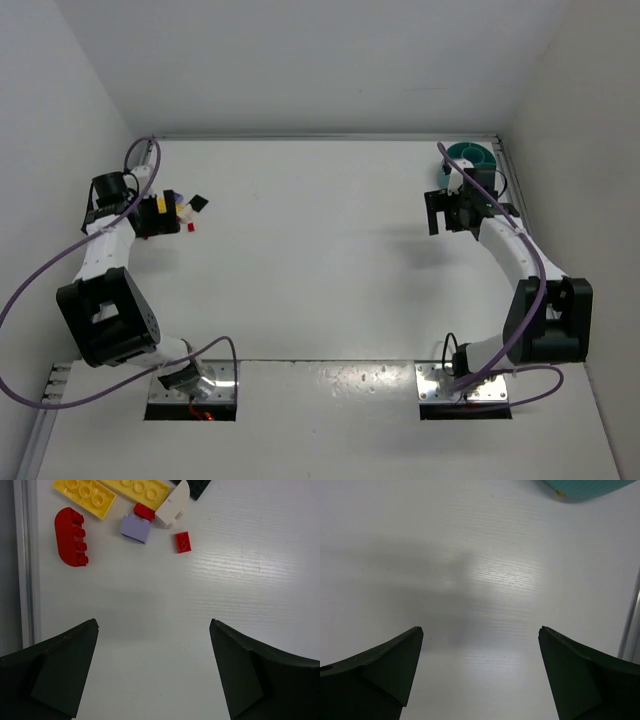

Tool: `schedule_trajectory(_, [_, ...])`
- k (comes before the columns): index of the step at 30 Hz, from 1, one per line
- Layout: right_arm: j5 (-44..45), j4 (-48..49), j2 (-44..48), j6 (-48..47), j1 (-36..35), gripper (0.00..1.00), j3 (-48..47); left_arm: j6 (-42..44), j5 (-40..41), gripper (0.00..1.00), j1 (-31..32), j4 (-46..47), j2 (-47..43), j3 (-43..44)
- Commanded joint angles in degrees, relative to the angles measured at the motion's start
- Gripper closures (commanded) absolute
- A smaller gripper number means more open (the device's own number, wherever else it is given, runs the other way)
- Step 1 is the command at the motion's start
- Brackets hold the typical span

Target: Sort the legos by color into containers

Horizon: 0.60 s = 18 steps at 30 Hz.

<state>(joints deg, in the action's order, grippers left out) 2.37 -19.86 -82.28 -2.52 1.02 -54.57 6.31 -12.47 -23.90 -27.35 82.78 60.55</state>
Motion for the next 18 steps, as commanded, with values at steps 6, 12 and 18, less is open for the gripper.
schedule_trajectory(6, [-8.9,-1.3,-1.5,1.6,-0.2,0.00,-1.1,4.2,0.2,0.04,3.6,0.5,7.1,8.6])
schedule_trajectory(12, [-9.9,-2.7,-4.7,0.5,-0.2,0.01,-2.7,4.1,0.7,0.21,6.2,-2.6,16.6,20.3])
schedule_trajectory(18, [-11.8,-2.7,-5.9,0.5,-0.2,0.00,-3.2,9.2,2.8,0.35,10.6,-5.5,24.5,26.3])
